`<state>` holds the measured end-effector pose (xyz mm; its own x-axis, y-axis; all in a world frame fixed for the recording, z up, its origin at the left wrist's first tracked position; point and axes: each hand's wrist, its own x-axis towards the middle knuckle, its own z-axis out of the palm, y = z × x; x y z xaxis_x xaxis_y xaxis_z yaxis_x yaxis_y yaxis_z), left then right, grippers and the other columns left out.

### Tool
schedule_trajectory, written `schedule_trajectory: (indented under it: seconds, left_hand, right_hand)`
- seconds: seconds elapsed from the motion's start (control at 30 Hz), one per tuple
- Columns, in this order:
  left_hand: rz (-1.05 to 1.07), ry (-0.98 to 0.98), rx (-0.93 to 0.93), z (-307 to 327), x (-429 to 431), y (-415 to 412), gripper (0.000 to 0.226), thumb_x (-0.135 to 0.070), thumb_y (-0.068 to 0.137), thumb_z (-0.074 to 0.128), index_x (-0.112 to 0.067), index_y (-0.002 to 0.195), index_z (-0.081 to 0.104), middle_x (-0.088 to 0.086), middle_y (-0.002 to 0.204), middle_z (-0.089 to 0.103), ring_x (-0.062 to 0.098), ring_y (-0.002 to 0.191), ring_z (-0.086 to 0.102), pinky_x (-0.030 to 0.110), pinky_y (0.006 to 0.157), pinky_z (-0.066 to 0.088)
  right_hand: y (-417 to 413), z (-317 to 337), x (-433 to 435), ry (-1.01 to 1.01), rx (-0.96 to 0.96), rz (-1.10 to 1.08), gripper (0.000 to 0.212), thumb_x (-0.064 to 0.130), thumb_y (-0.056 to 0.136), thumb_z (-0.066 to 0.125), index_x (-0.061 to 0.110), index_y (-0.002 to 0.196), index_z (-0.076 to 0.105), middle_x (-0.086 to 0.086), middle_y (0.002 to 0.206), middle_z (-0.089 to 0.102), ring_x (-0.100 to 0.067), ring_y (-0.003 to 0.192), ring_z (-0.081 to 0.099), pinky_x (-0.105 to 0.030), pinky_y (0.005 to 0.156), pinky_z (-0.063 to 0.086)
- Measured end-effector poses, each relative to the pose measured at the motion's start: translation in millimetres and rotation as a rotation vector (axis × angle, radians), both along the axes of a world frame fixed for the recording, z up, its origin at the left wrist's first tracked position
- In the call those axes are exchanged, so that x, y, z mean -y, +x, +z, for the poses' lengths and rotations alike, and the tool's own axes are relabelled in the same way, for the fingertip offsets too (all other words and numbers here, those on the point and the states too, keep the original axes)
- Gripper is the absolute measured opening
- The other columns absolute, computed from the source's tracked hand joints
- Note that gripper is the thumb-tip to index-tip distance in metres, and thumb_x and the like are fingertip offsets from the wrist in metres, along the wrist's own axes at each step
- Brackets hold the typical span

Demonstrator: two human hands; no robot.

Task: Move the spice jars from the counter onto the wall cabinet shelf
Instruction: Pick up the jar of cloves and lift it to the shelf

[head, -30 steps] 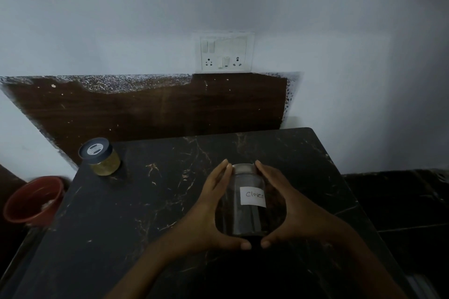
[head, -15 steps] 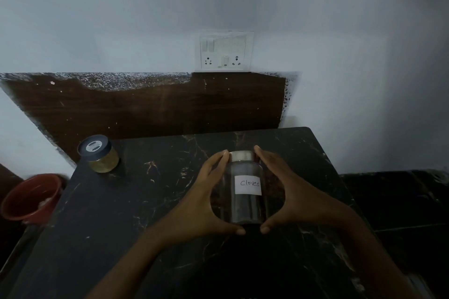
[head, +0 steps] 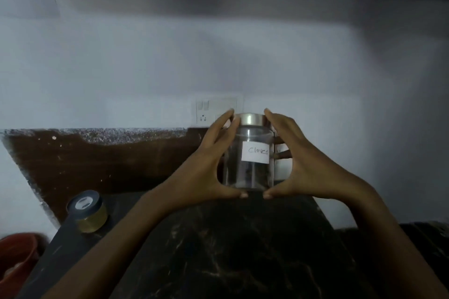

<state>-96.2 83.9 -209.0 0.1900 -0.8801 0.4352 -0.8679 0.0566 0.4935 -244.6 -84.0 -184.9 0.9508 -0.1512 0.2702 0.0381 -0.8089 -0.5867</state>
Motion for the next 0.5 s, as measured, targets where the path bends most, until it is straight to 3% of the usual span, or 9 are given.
schedule_trajectory:
  seconds: [0.07, 0.17, 0.23, 0.33, 0.5]
  left_hand:
    - [-0.003, -0.044, 0.070, 27, 12, 4, 0.122, -0.041, 0.065, 0.082, -0.035, 0.147, -0.009, -0.023, 0.152, -0.021, -0.020, 0.132, -0.007, 0.016, 0.108, 0.029]
    - [-0.037, -0.120, 0.136, 68, 27, 8, 0.119, -0.036, 0.067, 0.082, -0.036, 0.146, -0.007, -0.022, 0.152, -0.021, -0.010, 0.139, -0.003, 0.030, 0.107, 0.039]
    - [-0.058, -0.160, 0.169, 94, 36, 9, 0.117, -0.032, 0.068, 0.082, -0.034, 0.148, -0.004, -0.022, 0.152, -0.021, 0.000, 0.143, 0.000, 0.033, 0.105, 0.042]
    - [-0.080, -0.231, 0.229, 130, 51, 12, 0.112, -0.032, 0.072, 0.080, -0.035, 0.149, -0.002, -0.027, 0.151, -0.020, -0.004, 0.142, 0.004, 0.033, 0.104, 0.043]
    - [-0.108, -0.284, 0.308, 185, 86, 13, 0.096, -0.044, 0.081, 0.068, -0.041, 0.148, -0.001, -0.034, 0.148, -0.020, -0.005, 0.139, 0.014, 0.036, 0.106, 0.040]
  right_hand:
    - [3, 22, 11, -0.049, 0.076, -0.015, 0.127, 0.032, 0.052, 0.089, 0.055, 0.135, -0.005, 0.037, 0.134, 0.008, 0.008, 0.121, 0.034, -0.003, 0.090, 0.040]
    - [7, 54, 28, -0.125, 0.199, -0.047, 0.128, 0.031, 0.053, 0.089, 0.049, 0.140, -0.002, 0.037, 0.134, 0.008, 0.021, 0.114, 0.033, 0.002, 0.080, 0.040]
    - [8, 76, 37, -0.188, 0.273, -0.076, 0.129, 0.031, 0.052, 0.090, 0.046, 0.141, -0.002, 0.035, 0.137, 0.008, 0.018, 0.117, 0.033, -0.002, 0.081, 0.043]
    - [9, 111, 51, -0.261, 0.397, -0.125, 0.131, 0.027, 0.050, 0.091, 0.045, 0.142, -0.001, 0.030, 0.139, 0.010, 0.005, 0.121, 0.037, -0.012, 0.087, 0.048]
    - [12, 165, 82, -0.347, 0.519, -0.172, 0.134, 0.024, 0.049, 0.092, 0.048, 0.142, -0.002, 0.028, 0.143, 0.006, 0.007, 0.122, 0.037, -0.009, 0.084, 0.048]
